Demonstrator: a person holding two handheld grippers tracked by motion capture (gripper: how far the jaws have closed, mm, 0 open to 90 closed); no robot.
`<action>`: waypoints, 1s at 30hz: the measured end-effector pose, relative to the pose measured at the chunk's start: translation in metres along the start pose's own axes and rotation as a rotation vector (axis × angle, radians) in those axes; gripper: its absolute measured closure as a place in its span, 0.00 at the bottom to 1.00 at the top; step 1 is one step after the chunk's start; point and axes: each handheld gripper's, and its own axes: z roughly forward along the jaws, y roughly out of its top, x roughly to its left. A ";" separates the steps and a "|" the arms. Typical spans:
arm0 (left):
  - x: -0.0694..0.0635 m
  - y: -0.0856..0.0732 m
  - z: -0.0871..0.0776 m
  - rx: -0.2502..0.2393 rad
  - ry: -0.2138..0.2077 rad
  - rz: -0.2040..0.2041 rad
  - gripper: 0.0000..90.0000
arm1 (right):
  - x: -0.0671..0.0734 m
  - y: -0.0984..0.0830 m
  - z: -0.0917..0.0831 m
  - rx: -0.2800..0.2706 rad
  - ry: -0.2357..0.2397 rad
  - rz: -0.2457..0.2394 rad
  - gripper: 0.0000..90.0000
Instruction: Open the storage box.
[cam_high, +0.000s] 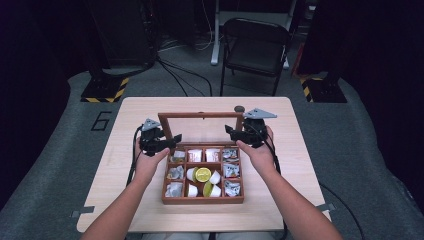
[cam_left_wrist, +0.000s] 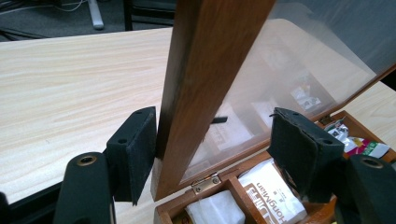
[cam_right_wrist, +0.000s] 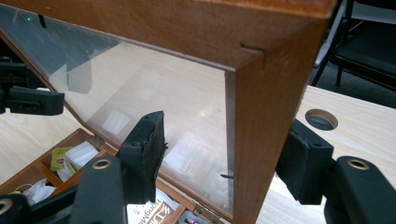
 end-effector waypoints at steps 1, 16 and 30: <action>0.001 -0.001 0.001 -0.002 -0.002 0.000 0.36 | 0.000 0.000 0.001 -0.002 0.001 0.004 0.42; 0.008 -0.006 0.013 -0.008 -0.037 -0.014 0.36 | -0.006 -0.017 0.014 0.021 0.004 0.010 0.39; 0.011 -0.012 0.017 -0.001 -0.055 -0.022 0.36 | -0.016 -0.044 0.033 0.081 0.023 0.016 0.39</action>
